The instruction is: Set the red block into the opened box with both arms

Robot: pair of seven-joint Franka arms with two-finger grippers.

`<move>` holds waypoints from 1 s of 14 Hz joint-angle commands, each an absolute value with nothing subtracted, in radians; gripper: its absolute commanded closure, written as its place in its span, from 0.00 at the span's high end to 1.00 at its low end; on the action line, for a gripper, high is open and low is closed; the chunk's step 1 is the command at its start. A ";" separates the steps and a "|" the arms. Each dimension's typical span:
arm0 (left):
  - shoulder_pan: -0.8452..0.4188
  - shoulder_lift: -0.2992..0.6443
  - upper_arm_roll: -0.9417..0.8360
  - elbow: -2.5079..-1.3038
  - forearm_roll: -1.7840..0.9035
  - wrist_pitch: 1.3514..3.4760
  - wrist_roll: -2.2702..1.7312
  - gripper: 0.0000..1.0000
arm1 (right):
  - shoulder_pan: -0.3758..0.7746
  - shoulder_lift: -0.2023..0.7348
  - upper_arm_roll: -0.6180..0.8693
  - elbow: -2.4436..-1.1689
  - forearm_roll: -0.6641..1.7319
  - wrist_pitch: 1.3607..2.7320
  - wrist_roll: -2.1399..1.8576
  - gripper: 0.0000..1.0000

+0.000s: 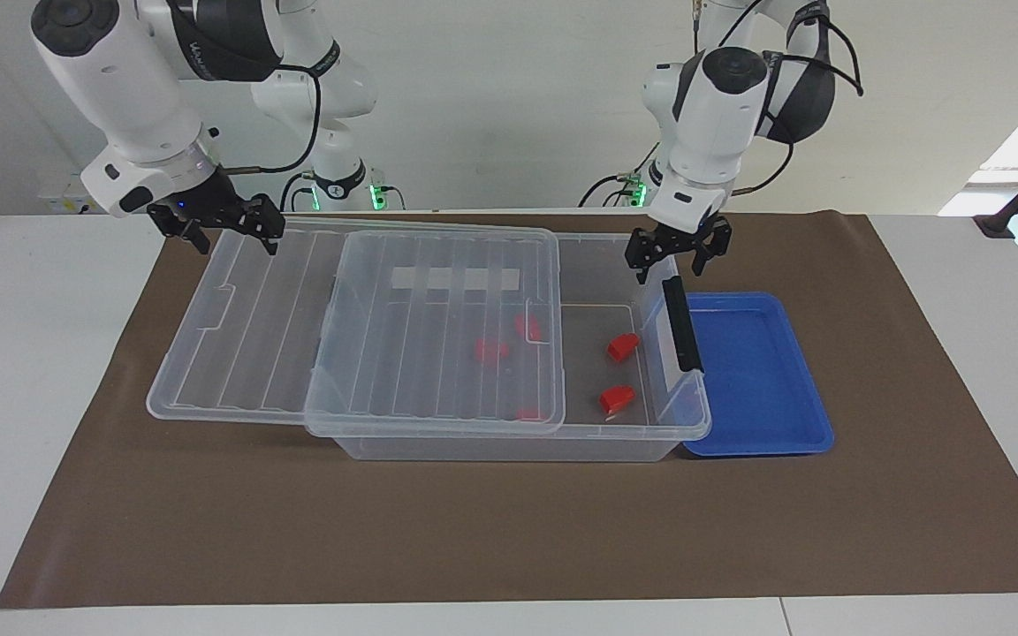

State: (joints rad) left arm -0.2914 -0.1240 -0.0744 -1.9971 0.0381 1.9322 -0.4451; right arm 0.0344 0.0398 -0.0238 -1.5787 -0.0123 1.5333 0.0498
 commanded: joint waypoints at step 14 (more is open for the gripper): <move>-0.028 0.025 -0.078 -1.628 0.051 1.697 -0.180 1.00 | 0.028 0.006 -0.256 -1.936 -0.020 1.919 -0.186 0.00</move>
State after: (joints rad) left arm -0.0475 0.0143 -0.0703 -1.6619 0.0381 1.7484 -0.2071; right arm 0.0220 0.0349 -0.2611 -1.8725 -0.0174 1.8747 -0.2348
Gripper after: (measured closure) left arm 0.000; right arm 0.991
